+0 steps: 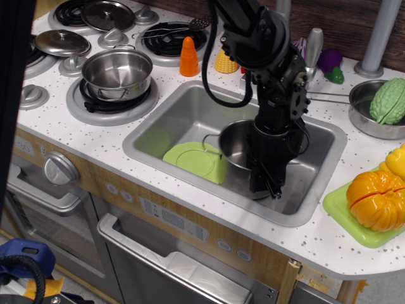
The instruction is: Pick up pot from sink
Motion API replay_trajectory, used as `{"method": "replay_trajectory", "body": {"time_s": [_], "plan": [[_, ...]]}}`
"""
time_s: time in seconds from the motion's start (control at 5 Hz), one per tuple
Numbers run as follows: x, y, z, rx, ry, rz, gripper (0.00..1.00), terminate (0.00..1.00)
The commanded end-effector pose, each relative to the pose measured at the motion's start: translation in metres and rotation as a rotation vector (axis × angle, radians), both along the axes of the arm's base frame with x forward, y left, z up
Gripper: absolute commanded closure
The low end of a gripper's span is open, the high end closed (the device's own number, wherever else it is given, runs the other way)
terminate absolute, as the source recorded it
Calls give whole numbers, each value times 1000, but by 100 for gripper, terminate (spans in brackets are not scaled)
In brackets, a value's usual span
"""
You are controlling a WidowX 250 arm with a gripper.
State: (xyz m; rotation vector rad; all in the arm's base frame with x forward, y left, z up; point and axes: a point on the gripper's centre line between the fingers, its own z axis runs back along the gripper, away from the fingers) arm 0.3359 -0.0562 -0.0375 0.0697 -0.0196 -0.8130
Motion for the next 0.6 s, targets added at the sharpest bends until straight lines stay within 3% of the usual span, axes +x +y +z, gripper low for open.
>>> {"method": "replay_trajectory", "body": {"time_s": [0.0,0.2,0.4], "plan": [[15,4,74,57,-86,63,100,0],[20,9,117,112,-52,65,100,0],[25,11,138,98,-61,48,100,100]]}}
